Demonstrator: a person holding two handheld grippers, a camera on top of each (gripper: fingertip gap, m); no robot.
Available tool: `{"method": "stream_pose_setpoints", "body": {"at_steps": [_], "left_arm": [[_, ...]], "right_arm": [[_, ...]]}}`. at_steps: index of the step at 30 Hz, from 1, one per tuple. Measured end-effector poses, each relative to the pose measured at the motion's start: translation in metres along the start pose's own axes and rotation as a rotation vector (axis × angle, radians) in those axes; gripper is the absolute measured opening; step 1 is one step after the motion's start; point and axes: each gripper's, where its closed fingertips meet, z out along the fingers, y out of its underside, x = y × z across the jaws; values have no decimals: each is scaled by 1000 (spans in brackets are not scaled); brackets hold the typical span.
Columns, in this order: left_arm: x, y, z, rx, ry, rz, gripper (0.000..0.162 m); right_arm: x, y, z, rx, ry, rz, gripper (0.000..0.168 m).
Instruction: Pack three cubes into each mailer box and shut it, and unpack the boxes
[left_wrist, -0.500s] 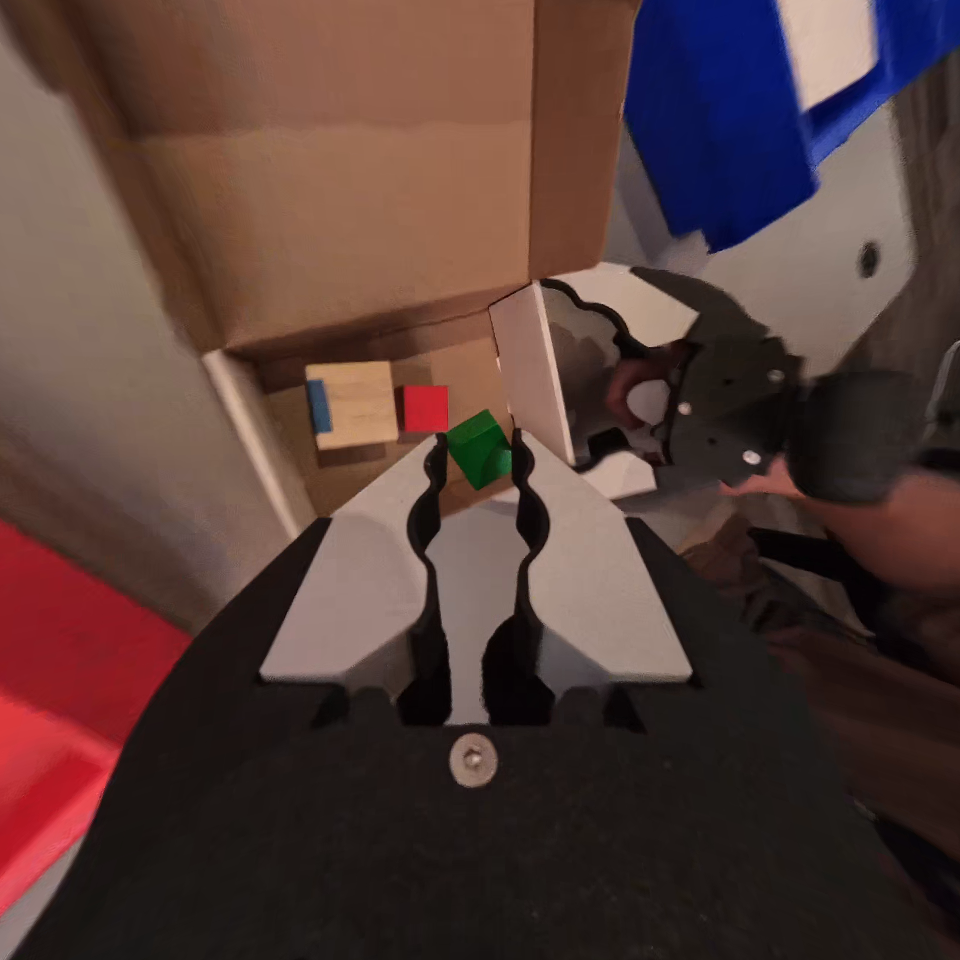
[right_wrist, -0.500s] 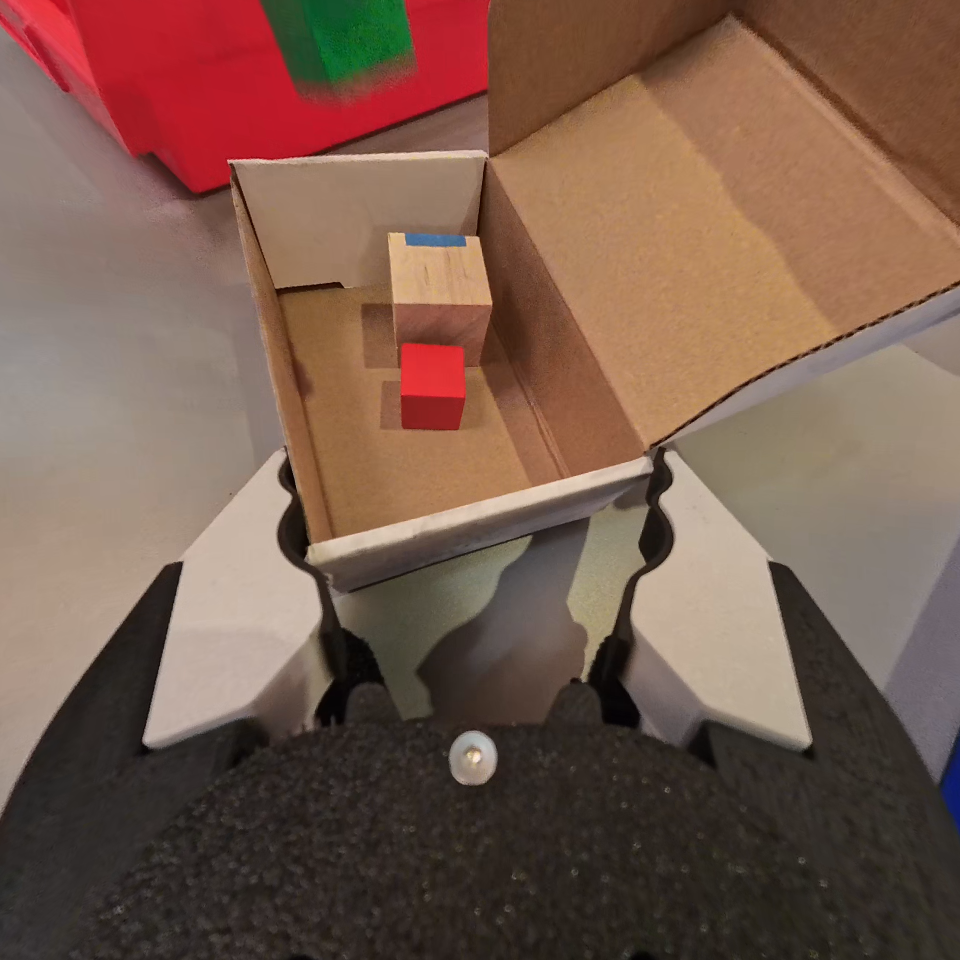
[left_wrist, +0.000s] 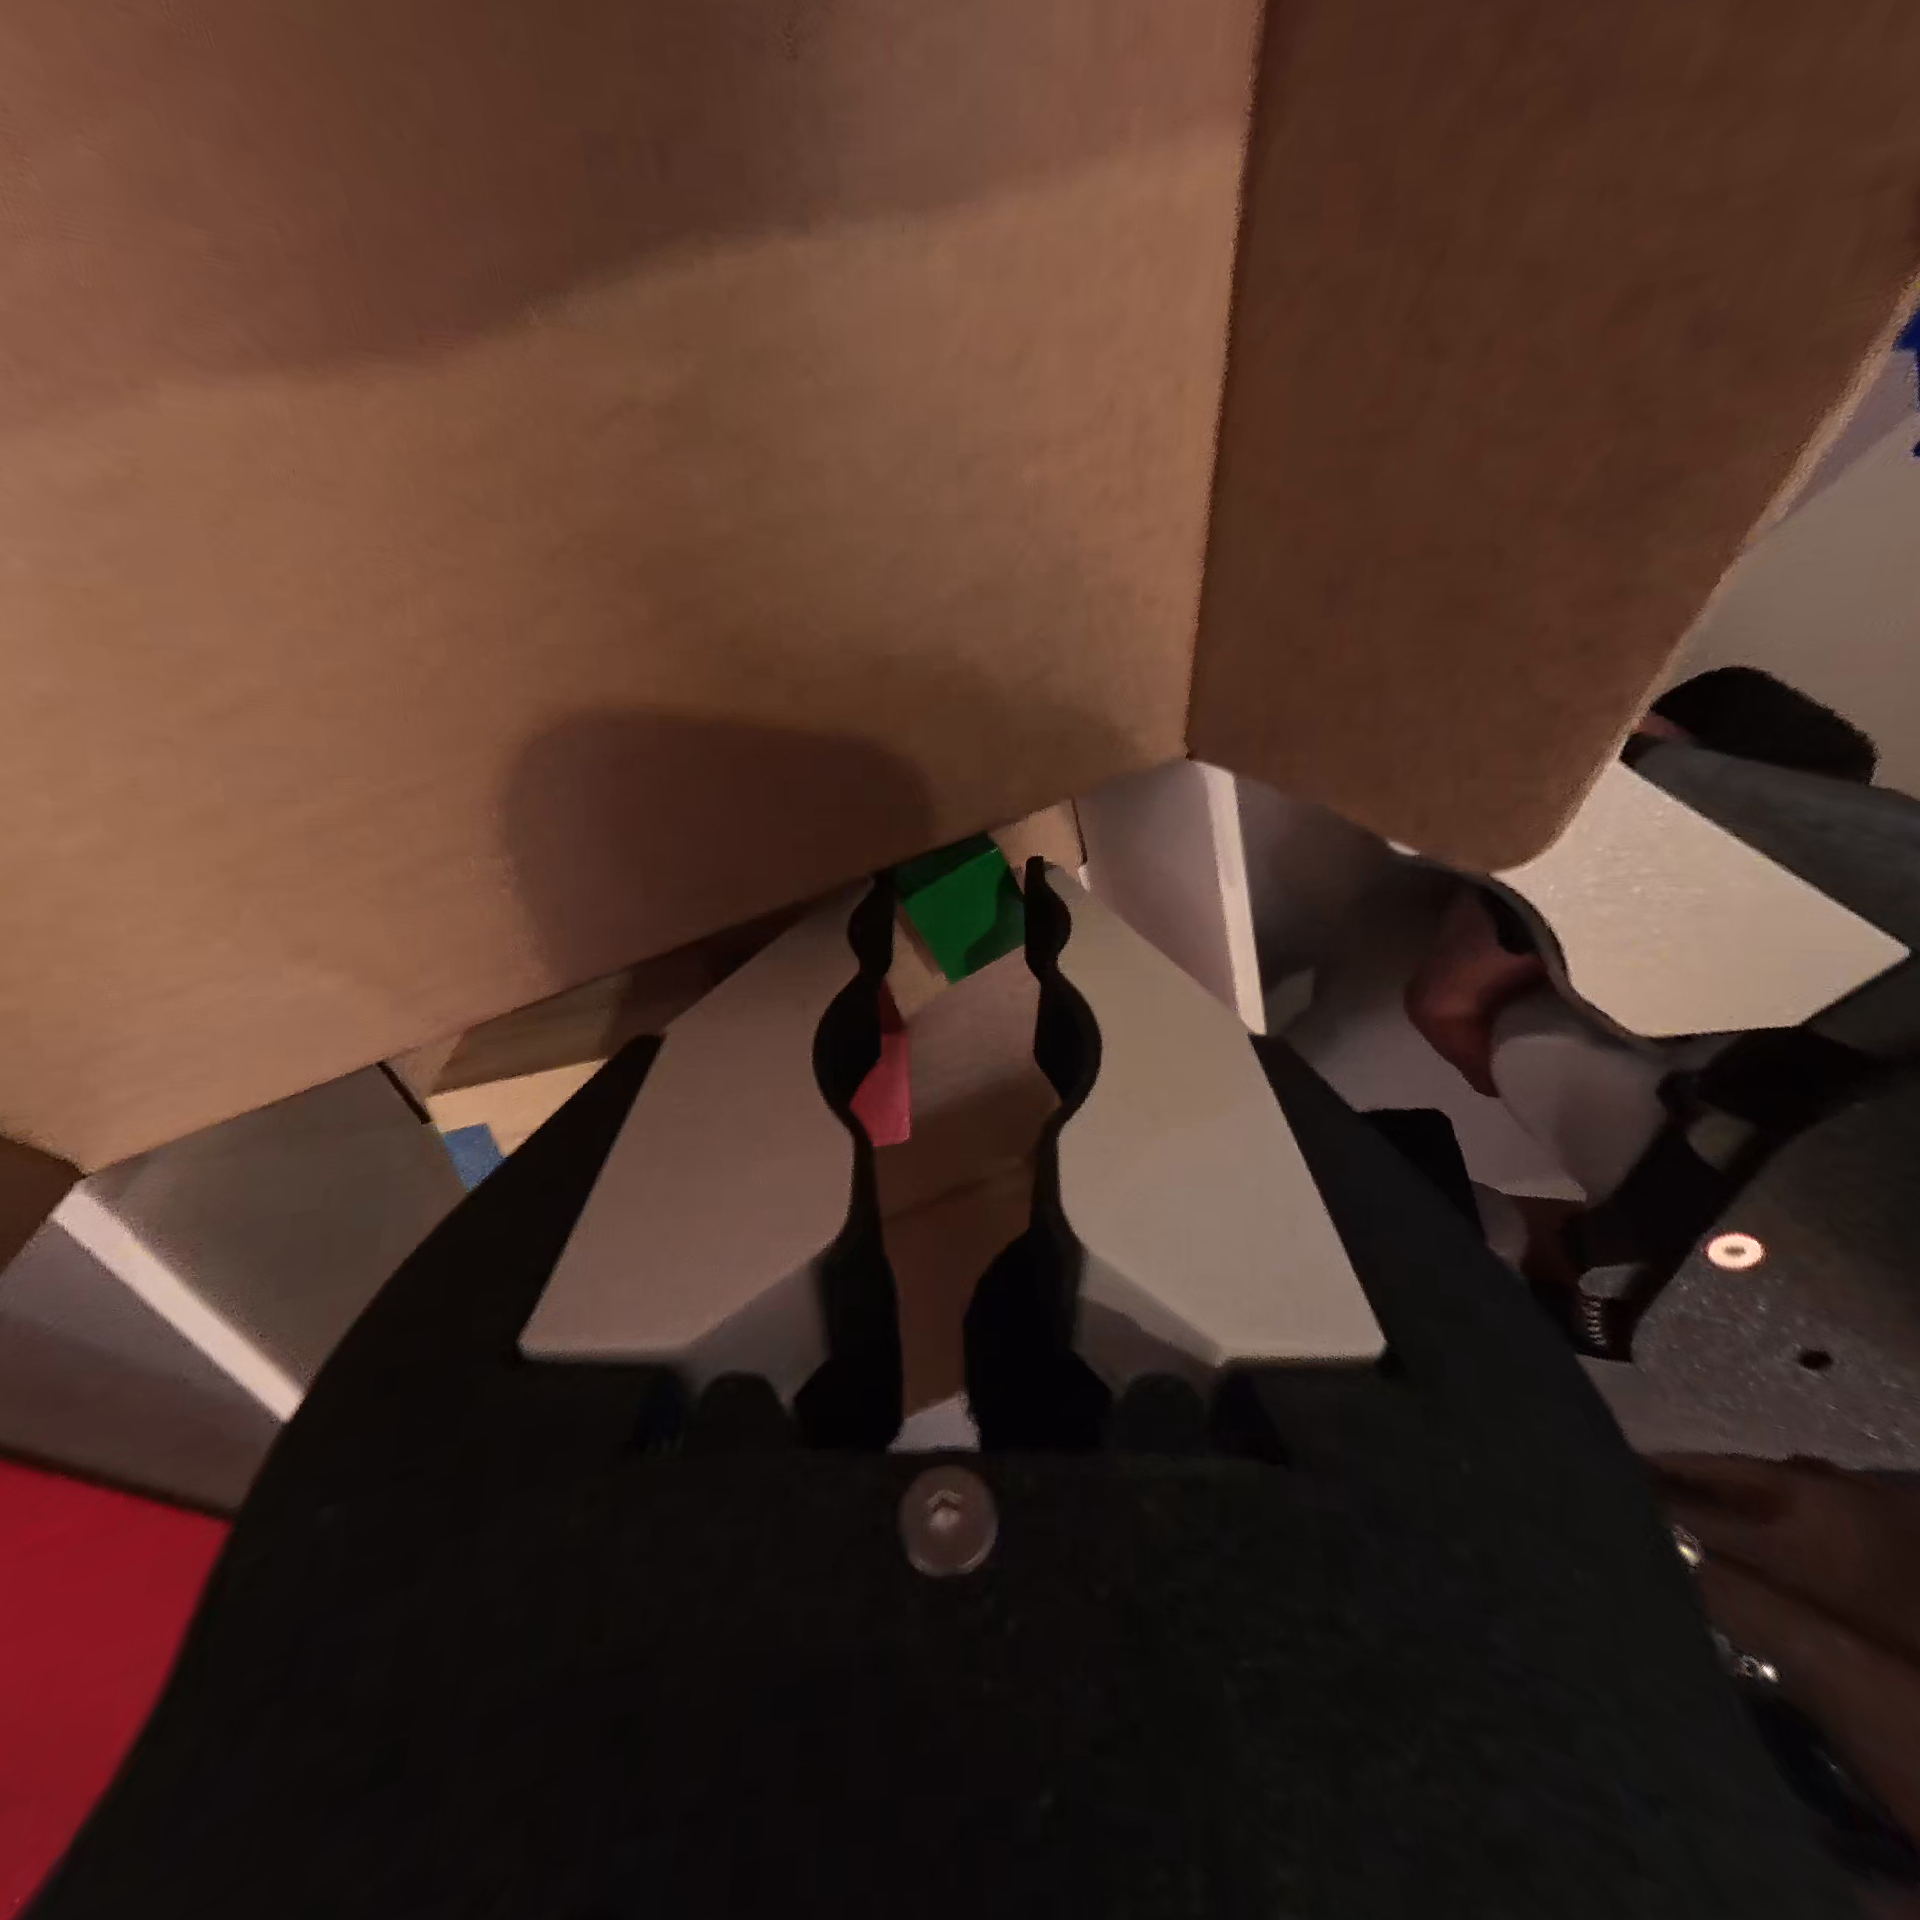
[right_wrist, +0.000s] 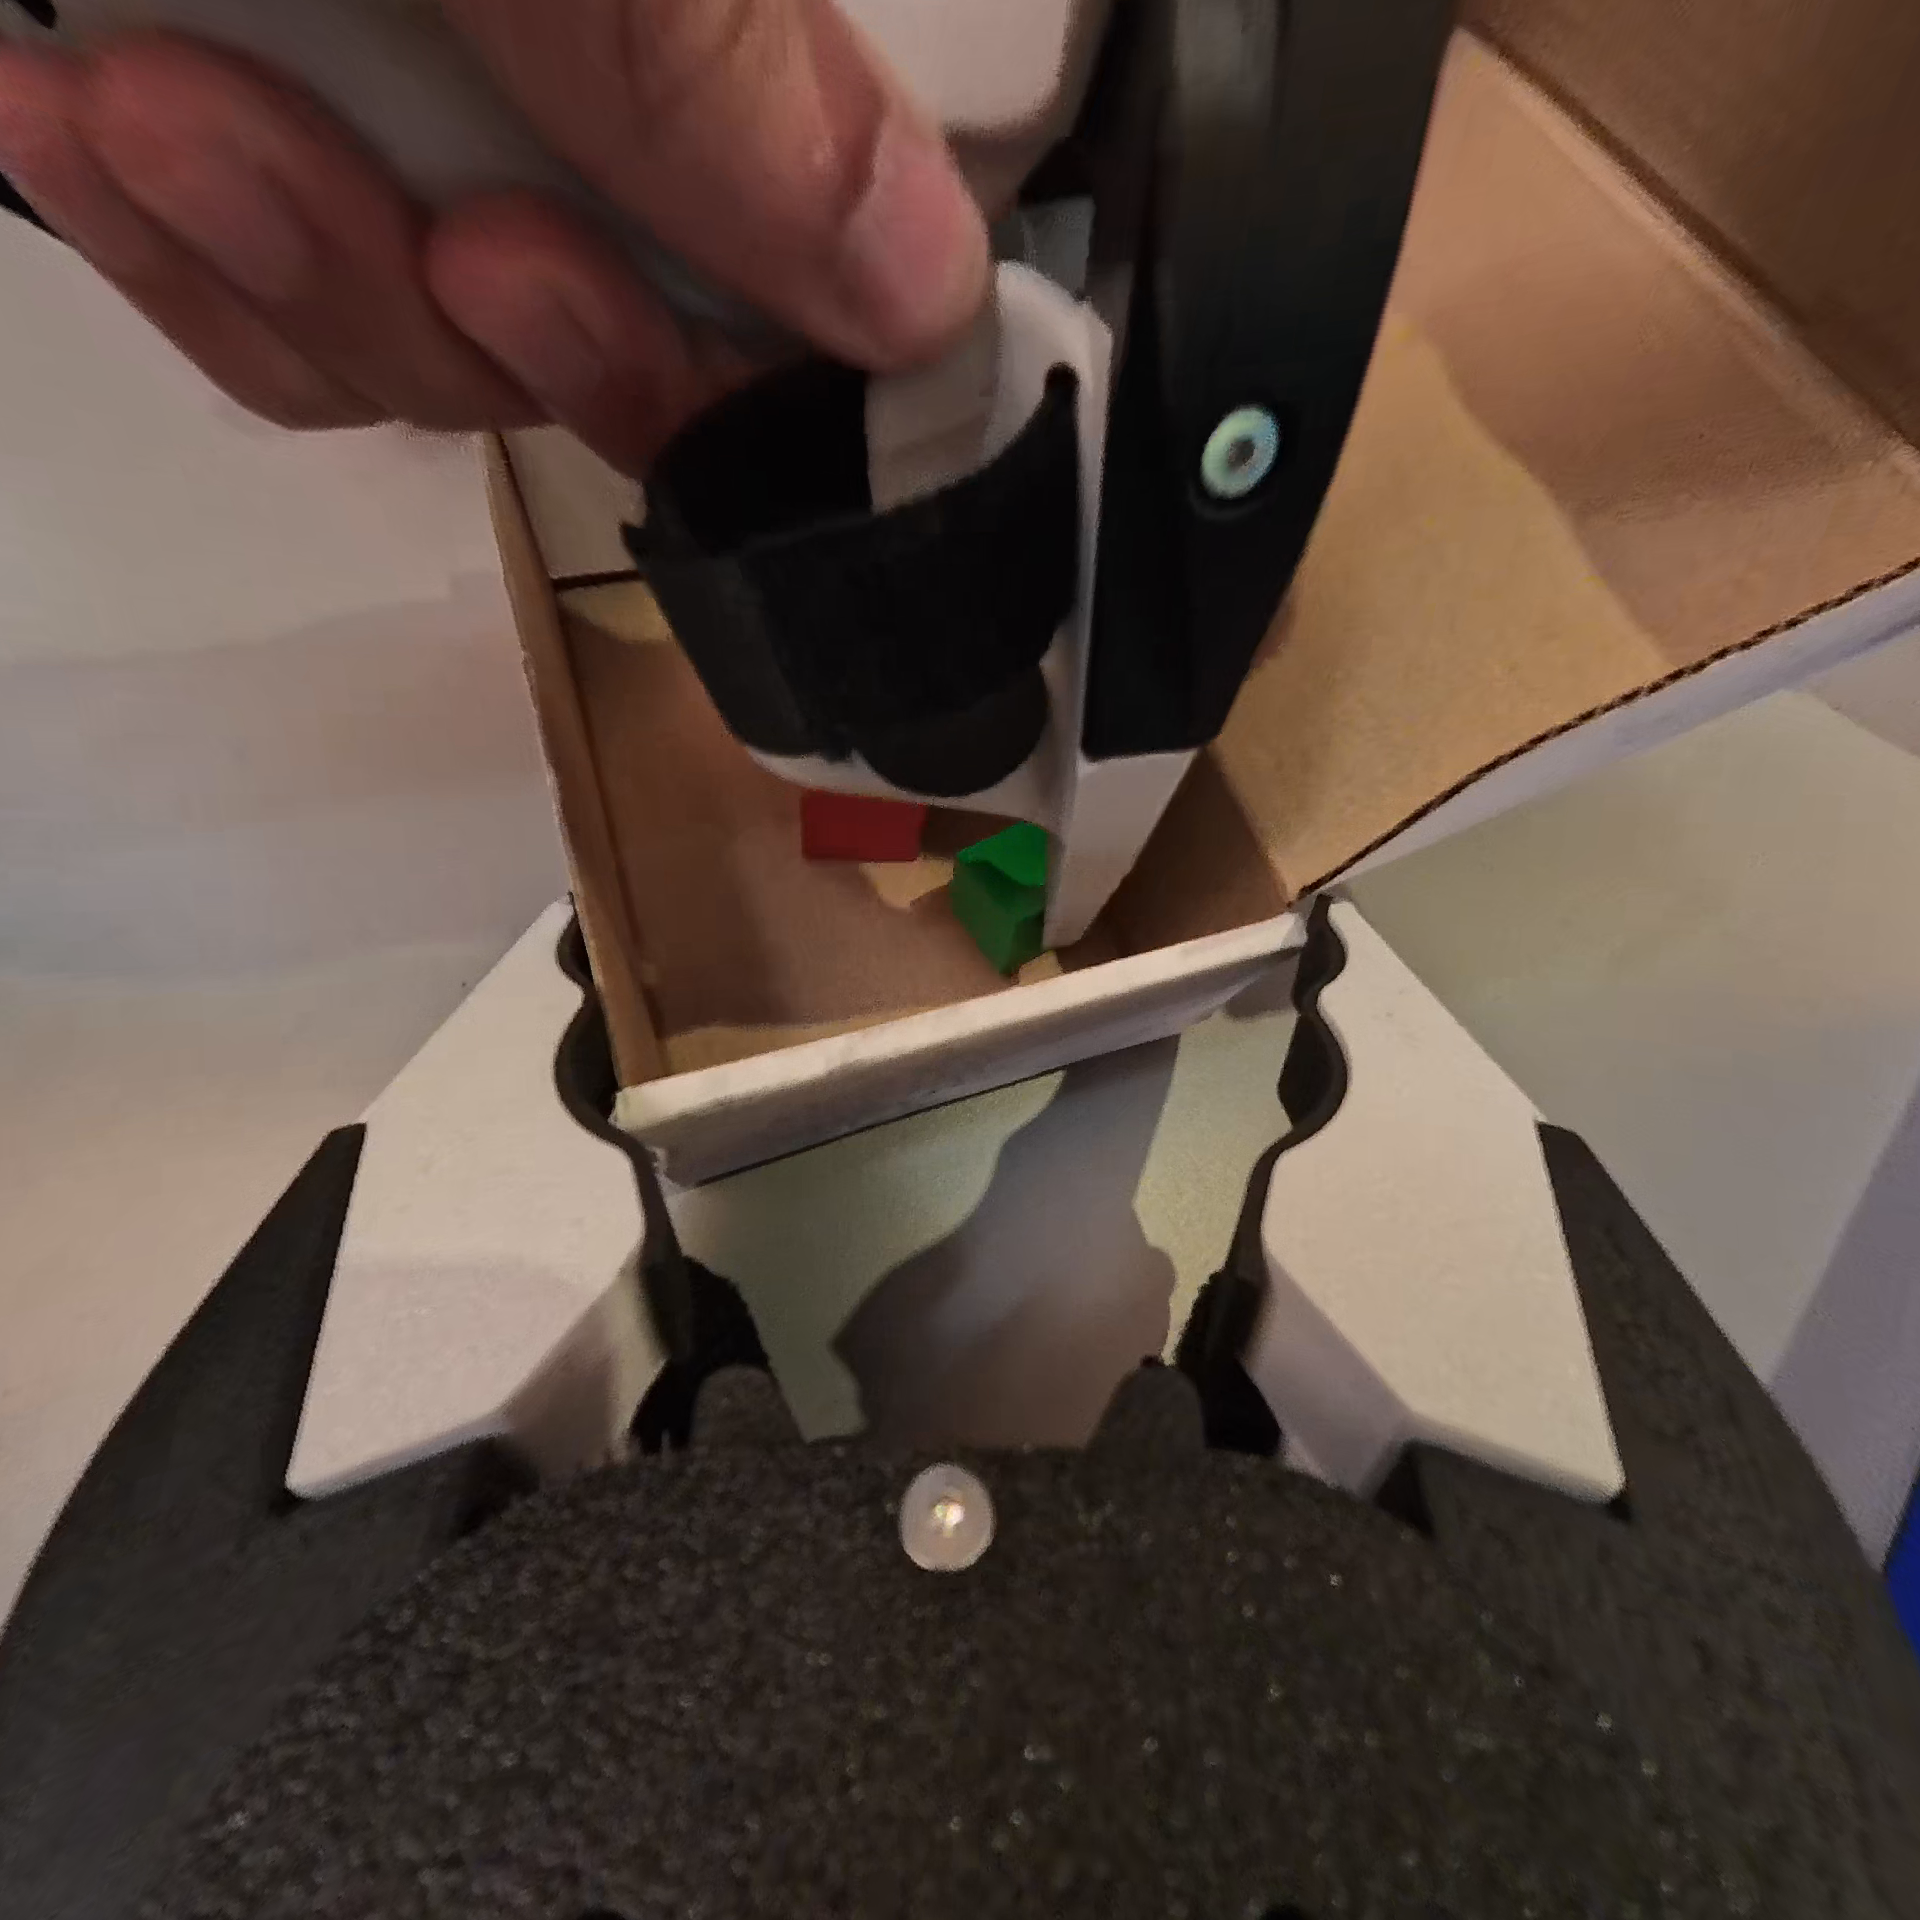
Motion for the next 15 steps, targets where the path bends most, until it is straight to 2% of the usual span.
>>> {"method": "stream_pose_setpoints", "body": {"at_steps": [4,8,12,15], "left_arm": [[1,-1,1,11,-30,18,23],[7,0,-16,53,-18,33,40],[11,4,-71,210,4,68,49],[-10,13,-119,390,-31,28,59]], "right_arm": [[0,0,0,0,-1,-2,130],[0,0,0,0,-5,0,130],[-3,1,-2,-4,-66,-67,130],[-7,1,-13,28,-173,-136,129]]}}
